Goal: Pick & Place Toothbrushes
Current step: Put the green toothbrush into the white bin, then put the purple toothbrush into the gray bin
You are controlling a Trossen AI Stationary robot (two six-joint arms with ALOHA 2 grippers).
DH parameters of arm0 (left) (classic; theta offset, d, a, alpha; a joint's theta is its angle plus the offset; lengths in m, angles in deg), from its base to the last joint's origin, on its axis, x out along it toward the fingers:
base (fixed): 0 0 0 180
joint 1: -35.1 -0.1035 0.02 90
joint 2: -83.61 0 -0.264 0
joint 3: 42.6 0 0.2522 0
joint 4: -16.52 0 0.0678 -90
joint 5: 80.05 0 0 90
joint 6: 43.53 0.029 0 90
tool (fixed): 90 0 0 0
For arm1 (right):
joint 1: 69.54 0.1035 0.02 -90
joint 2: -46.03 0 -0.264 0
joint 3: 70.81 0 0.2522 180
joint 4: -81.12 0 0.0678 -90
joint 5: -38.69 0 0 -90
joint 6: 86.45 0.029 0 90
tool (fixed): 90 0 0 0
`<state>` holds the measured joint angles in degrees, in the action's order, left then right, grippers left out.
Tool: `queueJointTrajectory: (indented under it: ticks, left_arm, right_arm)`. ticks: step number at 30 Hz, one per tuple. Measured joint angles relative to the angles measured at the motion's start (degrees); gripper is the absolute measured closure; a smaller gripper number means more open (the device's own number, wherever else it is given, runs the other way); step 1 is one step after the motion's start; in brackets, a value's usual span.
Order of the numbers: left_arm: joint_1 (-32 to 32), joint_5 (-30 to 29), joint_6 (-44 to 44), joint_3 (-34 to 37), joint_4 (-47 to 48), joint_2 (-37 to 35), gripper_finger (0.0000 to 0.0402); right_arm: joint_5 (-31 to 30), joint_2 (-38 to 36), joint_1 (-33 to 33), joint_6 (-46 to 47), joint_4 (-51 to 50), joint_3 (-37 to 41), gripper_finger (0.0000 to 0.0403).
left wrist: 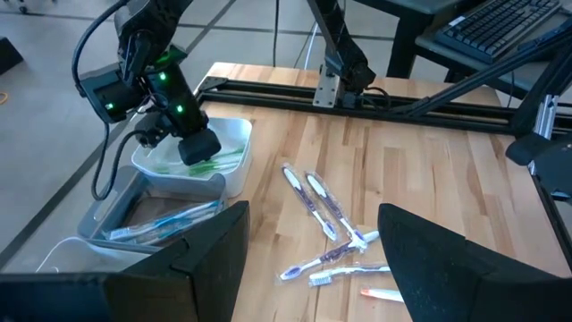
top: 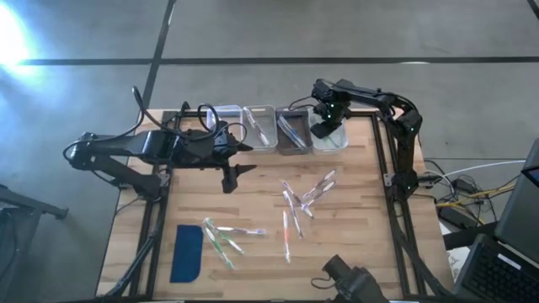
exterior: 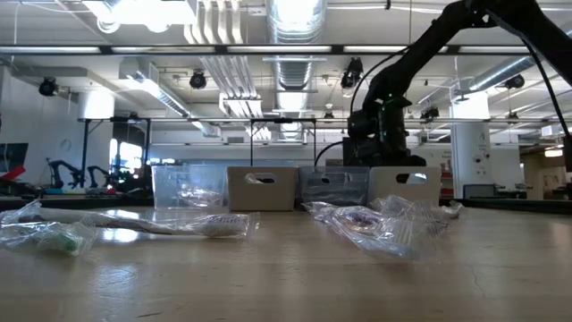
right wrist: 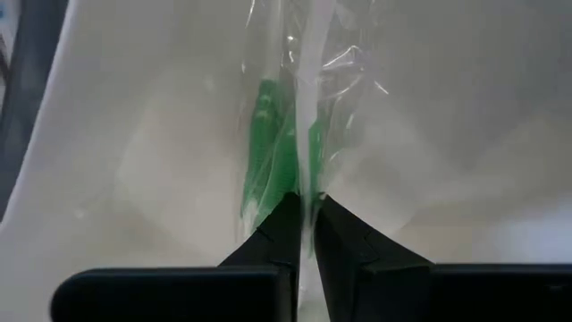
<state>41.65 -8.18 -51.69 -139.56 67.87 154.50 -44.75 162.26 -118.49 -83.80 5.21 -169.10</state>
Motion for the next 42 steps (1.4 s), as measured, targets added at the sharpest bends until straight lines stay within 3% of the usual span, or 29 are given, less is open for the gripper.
queueJointTrajectory:
  ticks: [12,19,32,42]
  left_arm:
    - [-0.01,0.0,0.57,0.0,-0.04,0.02,0.0149]
    - [-0.03,0.0,0.63,0.0,-0.22,0.02,0.0149]
    - [-0.07,0.0,0.66,0.02,-0.29,0.02,0.0149]
    - [-0.07,0.02,0.13,0.02,-0.26,0.02,0.0149]
  right_arm:
    - [0.12,-6.04,0.04,-1.63,-0.58,-0.35,0.0258]
    - [-0.03,-13.28,0.21,-1.44,-4.21,-0.42,0.0226]
    - [1.26,-30.08,3.33,5.64,-7.97,1.44,0.0278]
    - [1.5,-44.27,11.71,14.23,-7.77,1.53,0.0342]
